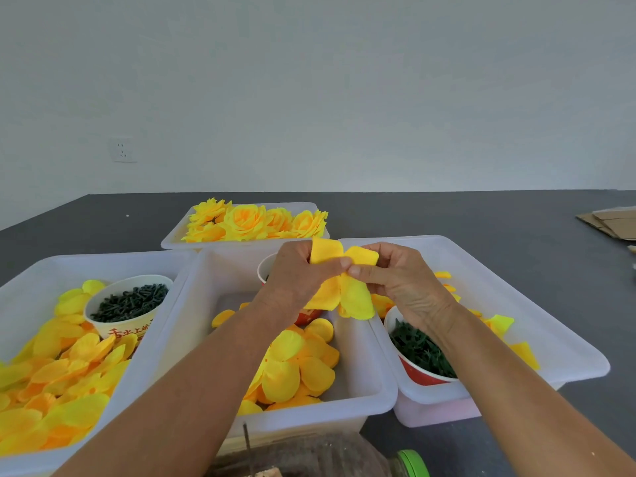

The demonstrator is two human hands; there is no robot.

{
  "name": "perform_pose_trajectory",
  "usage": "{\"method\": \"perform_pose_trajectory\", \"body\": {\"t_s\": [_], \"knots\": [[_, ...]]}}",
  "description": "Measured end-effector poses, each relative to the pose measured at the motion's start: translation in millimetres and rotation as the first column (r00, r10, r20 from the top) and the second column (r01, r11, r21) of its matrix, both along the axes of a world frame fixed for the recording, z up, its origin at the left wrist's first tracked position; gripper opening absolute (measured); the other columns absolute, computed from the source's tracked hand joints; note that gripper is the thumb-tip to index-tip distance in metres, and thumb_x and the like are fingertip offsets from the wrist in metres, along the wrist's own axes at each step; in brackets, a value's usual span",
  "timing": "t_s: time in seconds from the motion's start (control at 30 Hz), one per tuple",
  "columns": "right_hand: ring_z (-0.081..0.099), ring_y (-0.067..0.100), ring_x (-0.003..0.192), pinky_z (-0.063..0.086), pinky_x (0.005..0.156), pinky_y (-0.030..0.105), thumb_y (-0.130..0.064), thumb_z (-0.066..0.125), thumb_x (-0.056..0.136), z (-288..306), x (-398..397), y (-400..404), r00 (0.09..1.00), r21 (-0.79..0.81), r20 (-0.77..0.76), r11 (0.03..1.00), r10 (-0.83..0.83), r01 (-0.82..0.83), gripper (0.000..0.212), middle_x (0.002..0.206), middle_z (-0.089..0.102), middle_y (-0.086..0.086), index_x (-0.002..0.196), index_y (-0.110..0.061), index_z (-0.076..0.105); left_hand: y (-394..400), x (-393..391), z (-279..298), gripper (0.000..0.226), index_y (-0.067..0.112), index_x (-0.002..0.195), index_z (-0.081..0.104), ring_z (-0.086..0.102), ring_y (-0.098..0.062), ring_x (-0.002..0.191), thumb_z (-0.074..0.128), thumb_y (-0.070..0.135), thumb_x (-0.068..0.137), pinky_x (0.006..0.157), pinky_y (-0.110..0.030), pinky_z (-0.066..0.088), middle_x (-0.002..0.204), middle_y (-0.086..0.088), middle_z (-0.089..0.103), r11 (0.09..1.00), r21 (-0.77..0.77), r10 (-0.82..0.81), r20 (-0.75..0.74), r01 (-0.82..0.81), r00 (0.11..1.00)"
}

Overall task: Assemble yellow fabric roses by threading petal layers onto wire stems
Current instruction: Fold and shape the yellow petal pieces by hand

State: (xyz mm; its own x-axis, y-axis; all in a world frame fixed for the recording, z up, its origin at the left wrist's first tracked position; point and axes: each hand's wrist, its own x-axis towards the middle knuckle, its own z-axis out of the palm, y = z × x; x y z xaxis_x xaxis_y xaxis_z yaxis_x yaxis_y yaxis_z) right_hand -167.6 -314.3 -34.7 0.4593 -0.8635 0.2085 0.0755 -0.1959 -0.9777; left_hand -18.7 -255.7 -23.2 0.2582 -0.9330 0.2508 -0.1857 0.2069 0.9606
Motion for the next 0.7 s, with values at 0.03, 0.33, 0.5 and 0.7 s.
{"method": "perform_pose_trajectory", "body": {"t_s": [0.03,0.33,0.5,0.7], "knots": [[0.067,0.026,0.082,0.055,0.078,0.042,-0.021,0.077,0.065,-0.1,0.2,-0.2,1.000,0.055,-0.003,0.998,0.005,-0.005,0.037,0.088,0.071,0.013,0.095,-0.002,0.068,-0.5,0.2,0.3,0.008,0.010,0.075,0.065,0.062,-0.017,0.068,0.071,0.010,0.080,0.064,-0.029,0.051,0.072,-0.005,0.066,1.000,-0.022,-0.004,-0.057,0.003,0.998],[0.043,0.003,0.053,0.036,0.053,0.017,-0.012,0.075,0.076,-3.2,2.1,1.3,0.972,-0.300,-0.049,0.932,-0.229,0.204,0.019,0.057,0.052,0.001,0.062,-0.008,0.062,-2.4,0.3,-5.6,0.021,0.009,0.061,0.060,0.042,-0.006,0.050,0.075,0.012,0.076,0.053,-0.022,0.036,0.053,0.006,0.048,0.983,-0.179,0.104,0.375,-0.038,0.921],[0.034,0.005,0.048,0.028,0.051,0.012,-0.010,0.078,0.073,-8.5,9.6,4.2,0.877,-0.724,-0.073,0.630,-0.475,0.281,0.035,0.053,0.036,-0.014,0.056,-0.015,0.048,-5.0,0.6,-9.0,0.016,0.002,0.067,0.065,0.040,-0.016,0.056,0.075,0.011,0.076,0.057,-0.029,0.034,0.058,0.002,0.048,0.912,-0.405,0.321,0.593,-0.072,0.738],[0.048,0.022,0.061,0.043,0.055,0.025,-0.021,0.067,0.077,3.2,-1.2,1.0,0.996,0.038,0.069,0.997,0.061,-0.063,0.028,0.071,0.054,0.016,0.076,0.006,0.060,-0.9,5.6,2.1,0.005,0.009,0.072,0.067,0.062,-0.018,0.063,0.070,0.006,0.073,0.057,-0.026,0.052,0.068,-0.007,0.067,0.980,0.066,-0.166,-0.250,0.188,0.954]]}}
